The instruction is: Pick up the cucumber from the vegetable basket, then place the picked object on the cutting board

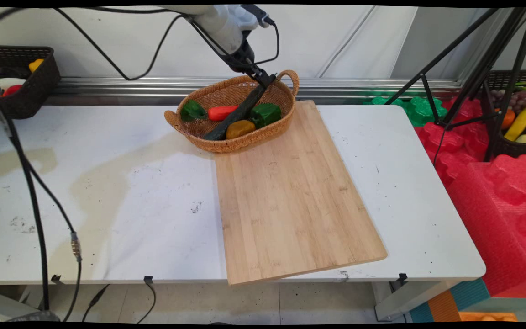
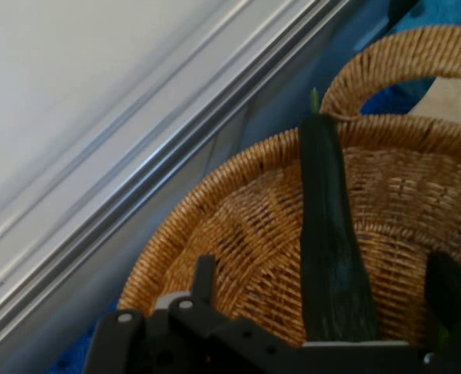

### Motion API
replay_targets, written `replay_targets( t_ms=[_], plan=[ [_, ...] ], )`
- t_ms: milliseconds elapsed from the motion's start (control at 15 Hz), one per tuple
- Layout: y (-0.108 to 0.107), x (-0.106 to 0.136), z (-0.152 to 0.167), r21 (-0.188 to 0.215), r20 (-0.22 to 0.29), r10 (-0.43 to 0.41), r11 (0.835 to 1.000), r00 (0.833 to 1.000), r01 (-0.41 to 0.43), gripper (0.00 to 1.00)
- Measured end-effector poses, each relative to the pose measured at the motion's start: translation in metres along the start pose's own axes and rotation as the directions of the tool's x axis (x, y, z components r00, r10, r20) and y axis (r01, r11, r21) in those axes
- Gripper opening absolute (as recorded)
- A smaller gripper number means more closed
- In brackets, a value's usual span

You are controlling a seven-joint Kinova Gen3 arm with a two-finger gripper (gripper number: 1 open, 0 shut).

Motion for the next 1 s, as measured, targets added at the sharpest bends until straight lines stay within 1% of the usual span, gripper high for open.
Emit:
replay_targets(
  t_ms=[133,400,467,600,733,867,1000],
  plan=[
    [0.000,0.000,0.016,-0.006,0.028,-0.002,1.000,1.000,0.002,1.00],
    [0.004,-0.001,0.037,-0.013,0.058,-0.009,1.000,0.998,0.010,1.00],
    [0.005,-0.002,0.040,-0.013,0.062,-0.014,1.000,0.998,0.015,0.00],
    [0.007,-0.005,0.043,-0.010,0.067,-0.017,1.000,0.998,0.017,0.00],
    [0.009,-0.007,0.040,-0.004,0.062,-0.012,1.000,0.998,0.012,0.00],
    [0.011,-0.009,0.031,0.009,0.048,-0.009,1.000,0.999,0.009,0.00],
    [0.015,-0.010,0.014,0.029,0.025,-0.006,1.000,1.000,0.005,0.00]
  ],
)
